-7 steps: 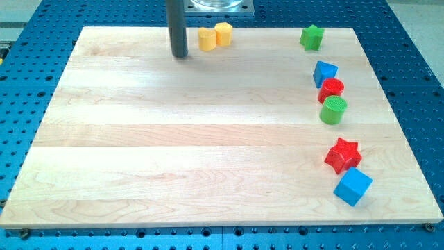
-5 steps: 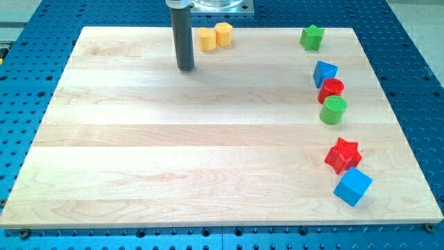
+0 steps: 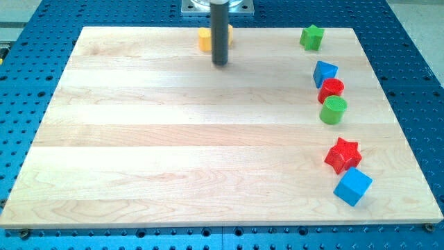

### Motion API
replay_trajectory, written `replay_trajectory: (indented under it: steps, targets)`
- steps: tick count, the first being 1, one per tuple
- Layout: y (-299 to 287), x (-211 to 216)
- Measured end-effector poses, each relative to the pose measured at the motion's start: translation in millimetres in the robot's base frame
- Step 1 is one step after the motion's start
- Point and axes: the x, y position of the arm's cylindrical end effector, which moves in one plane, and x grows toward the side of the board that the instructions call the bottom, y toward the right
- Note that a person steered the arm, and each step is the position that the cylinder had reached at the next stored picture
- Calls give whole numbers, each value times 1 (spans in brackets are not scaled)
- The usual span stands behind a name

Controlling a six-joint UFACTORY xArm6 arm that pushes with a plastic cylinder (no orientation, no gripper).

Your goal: Drag the blue triangle to the bottom center

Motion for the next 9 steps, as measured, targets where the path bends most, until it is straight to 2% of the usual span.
replay_trajectory:
  steps: [1, 2, 3, 5, 7, 8, 9]
  targets:
    - [74, -43]
    - [129, -46]
    - [129, -12]
    - [240, 31]
    - [105, 116]
    - [37, 187]
    - [11, 246]
